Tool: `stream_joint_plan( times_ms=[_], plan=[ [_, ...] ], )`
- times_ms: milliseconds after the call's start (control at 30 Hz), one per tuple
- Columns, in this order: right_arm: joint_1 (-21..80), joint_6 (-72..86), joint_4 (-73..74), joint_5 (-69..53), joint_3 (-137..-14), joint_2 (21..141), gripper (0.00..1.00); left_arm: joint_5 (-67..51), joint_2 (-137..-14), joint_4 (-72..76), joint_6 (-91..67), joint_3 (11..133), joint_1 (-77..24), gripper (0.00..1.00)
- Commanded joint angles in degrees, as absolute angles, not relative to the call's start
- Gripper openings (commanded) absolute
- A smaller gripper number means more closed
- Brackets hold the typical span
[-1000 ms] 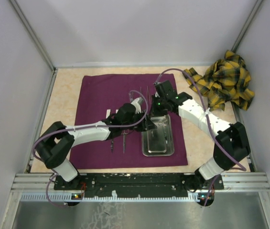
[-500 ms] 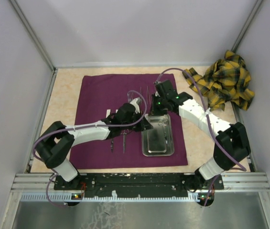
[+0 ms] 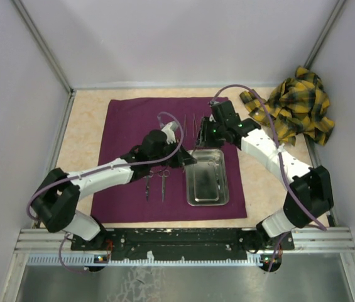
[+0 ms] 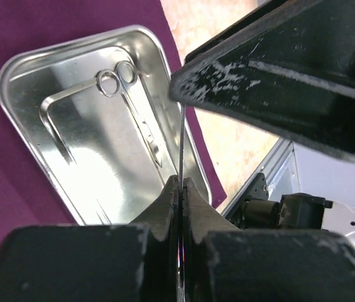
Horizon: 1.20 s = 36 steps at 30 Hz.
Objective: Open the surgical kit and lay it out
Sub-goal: Pick up the medical item from the container, then place the medical item in the surgical kit.
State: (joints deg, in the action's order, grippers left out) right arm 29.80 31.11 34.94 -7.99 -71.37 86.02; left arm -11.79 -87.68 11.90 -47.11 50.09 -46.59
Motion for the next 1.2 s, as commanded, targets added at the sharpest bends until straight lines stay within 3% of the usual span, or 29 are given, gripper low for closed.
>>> stream_joint_plan(
  times_ms=[0,233,433,567,1167],
  plan=[
    [26.4,28.4,37.9,-4.7,-73.9,81.3,0.39,-11.0,-82.1,6.5,-45.0,49.4,-42.0,0.00],
    [26.0,27.7,38.2,-4.7,-71.9,79.9,0.39,-12.5,-80.3,-1.5,-40.0,50.7,-33.7,0.00],
    [26.0,27.6,37.6,-5.1,-70.3,79.9,0.39,-16.3,-87.5,-5.9,-34.9,55.9,-31.2,0.00],
    [26.0,27.4,37.7,-5.0,-69.6,79.6,0.39,-17.6,-90.7,-1.2,-36.7,54.0,-31.3,0.00],
    [23.9,24.5,38.3,-6.8,-67.6,78.5,0.39,-3.4,-98.9,10.3,-44.6,52.2,-35.2,0.00]
  ],
)
